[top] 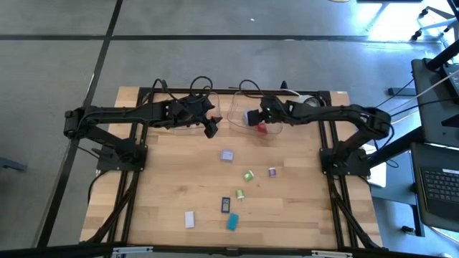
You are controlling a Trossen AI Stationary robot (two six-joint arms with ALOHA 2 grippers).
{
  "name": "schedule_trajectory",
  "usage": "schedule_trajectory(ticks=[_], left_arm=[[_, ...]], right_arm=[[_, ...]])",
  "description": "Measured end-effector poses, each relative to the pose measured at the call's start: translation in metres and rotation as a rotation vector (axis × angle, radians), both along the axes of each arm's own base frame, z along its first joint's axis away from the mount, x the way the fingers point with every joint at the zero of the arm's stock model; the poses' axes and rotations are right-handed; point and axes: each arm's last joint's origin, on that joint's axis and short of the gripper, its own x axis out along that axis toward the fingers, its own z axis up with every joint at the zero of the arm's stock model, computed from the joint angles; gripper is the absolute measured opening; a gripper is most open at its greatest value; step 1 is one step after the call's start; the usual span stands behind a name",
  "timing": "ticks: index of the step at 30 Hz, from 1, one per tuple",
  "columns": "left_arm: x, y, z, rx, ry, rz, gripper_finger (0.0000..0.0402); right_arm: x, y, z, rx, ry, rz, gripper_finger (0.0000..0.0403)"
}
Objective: Pick & Place Office items
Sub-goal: Put the white charger adapter into the right transparent bin, then put the top green charger adapter into the right transparent bin
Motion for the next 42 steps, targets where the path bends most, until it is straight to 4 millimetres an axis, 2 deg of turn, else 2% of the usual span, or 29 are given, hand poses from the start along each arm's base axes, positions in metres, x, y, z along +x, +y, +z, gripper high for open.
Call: schedule_trajectory(ticks=[5, 16, 26, 39, 42], left_arm=[[0.0, 0.0, 0.0, 0.0, 0.0, 0.0, 0.0278], [0.0, 0.0, 0.0, 0.0, 0.0, 0.0, 0.0278], [0.0, 0.0, 0.0, 0.0, 0.001, 0.0, 0.0278], [0.0, 0.0, 0.0, 0.0, 0.0, 0.0, 0.0278], [0.0, 0.0, 0.0, 0.0, 0.0, 0.0, 0.0278]], right_arm=[[-0.001, -0.008, -0.007, 0.006, 0.031, 0.029, 0.0204], [-0.017, -0.018, -0.015, 0.071, 0.154, 0.037, 0.0204], [-0.018, -0.02, -0.015, 0.064, 0.162, 0.036, 0.0204], [-0.017, -0.021, -0.014, 0.052, 0.142, 0.038, 0.0266], [-0.015, -0.022, -0.006, 0.04, 0.123, 0.043, 0.0272]])
